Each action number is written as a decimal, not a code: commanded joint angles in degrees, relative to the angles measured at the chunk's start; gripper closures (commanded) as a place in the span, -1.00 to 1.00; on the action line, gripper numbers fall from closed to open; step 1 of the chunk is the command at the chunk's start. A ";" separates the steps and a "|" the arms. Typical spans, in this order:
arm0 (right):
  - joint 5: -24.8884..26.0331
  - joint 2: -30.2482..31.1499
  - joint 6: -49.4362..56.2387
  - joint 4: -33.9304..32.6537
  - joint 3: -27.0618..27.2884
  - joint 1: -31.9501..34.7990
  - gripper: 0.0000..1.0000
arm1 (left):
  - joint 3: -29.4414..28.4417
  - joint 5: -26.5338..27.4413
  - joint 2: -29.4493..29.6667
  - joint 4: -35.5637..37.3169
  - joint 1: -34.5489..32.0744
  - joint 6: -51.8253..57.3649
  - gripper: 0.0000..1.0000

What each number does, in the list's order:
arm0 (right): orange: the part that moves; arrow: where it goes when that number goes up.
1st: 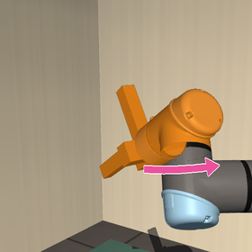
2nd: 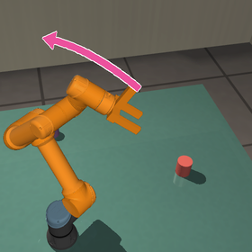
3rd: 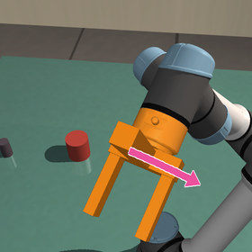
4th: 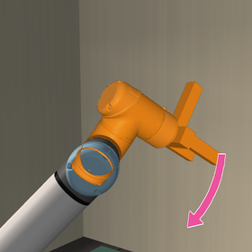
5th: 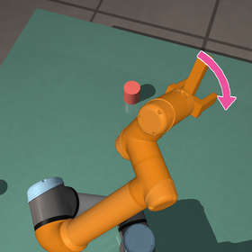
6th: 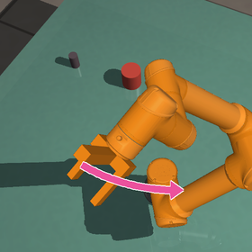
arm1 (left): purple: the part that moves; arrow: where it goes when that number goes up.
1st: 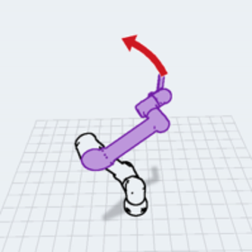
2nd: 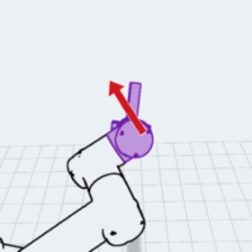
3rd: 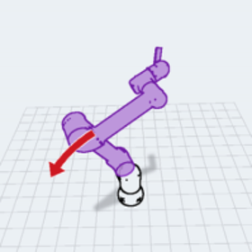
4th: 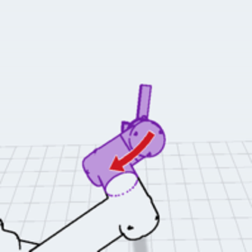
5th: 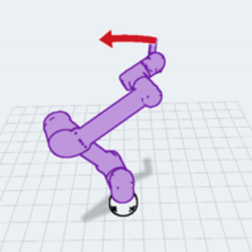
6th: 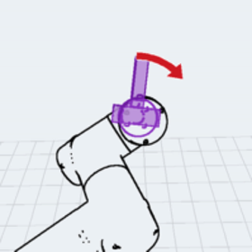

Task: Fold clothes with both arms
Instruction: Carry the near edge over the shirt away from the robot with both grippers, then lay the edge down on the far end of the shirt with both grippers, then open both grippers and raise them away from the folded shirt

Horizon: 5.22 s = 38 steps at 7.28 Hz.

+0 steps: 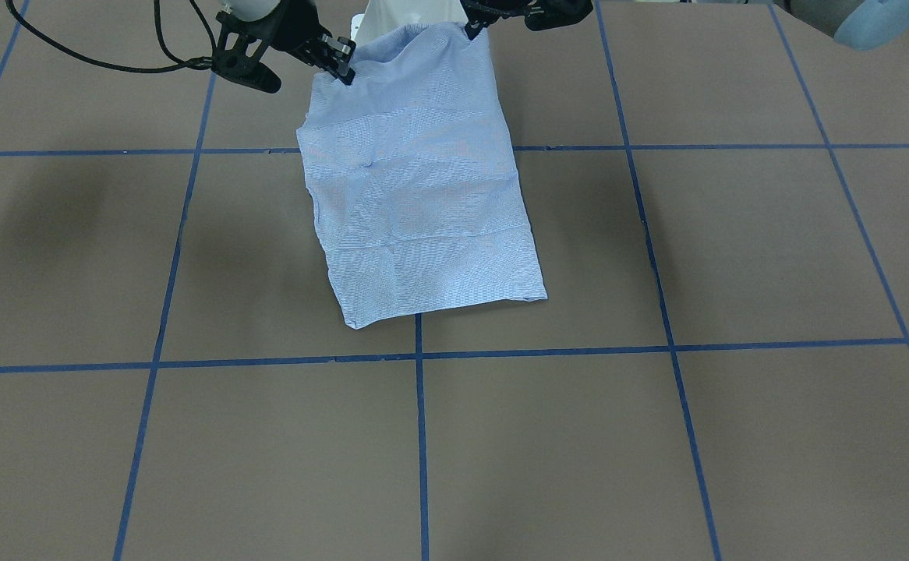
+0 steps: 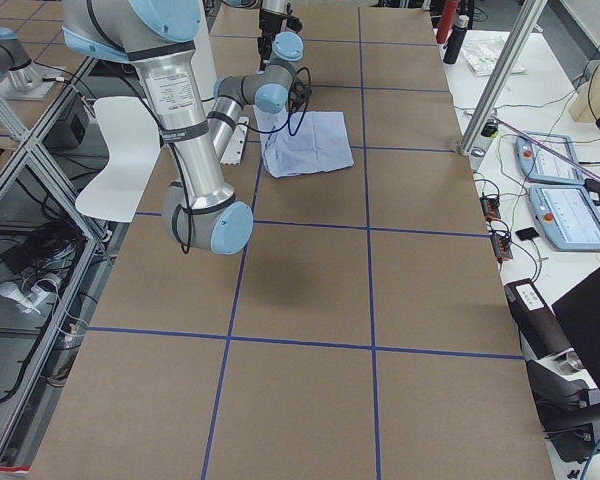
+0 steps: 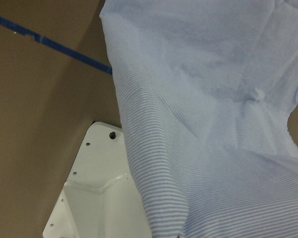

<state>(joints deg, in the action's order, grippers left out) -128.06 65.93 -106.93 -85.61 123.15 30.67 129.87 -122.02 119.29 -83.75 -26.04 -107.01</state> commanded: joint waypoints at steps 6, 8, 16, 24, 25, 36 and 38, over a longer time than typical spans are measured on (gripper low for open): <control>7.91 -13.27 12.27 0.88 -23.63 4.31 1.00 | -17.45 0.47 0.60 -11.17 -7.89 1.54 1.00; 8.53 -13.72 12.10 7.80 -29.34 5.10 1.00 | -20.60 0.56 0.68 -11.35 -8.50 0.93 1.00; 10.98 -20.74 12.63 8.09 -37.87 6.60 1.00 | -28.00 0.73 0.42 -15.57 -10.34 0.22 1.00; 11.25 -22.43 12.45 14.24 -42.82 7.21 -0.98 | -26.95 0.91 -0.72 -14.95 -13.86 0.92 -0.98; 11.43 -21.90 12.45 14.16 -42.21 7.21 -0.99 | -26.60 0.82 -0.72 -14.95 -14.64 1.01 -0.98; 13.09 -8.45 13.50 10.37 -32.33 -0.70 -0.99 | -26.33 0.38 -0.37 -14.95 -15.97 1.28 -0.98; 13.19 -8.54 14.47 9.94 -33.41 1.57 -0.99 | -26.33 0.38 -0.37 -14.95 -15.97 1.28 -0.98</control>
<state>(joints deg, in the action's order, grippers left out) -114.83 57.43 -92.96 -75.44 90.46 30.95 103.54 -121.62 118.88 -98.70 -42.06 -105.73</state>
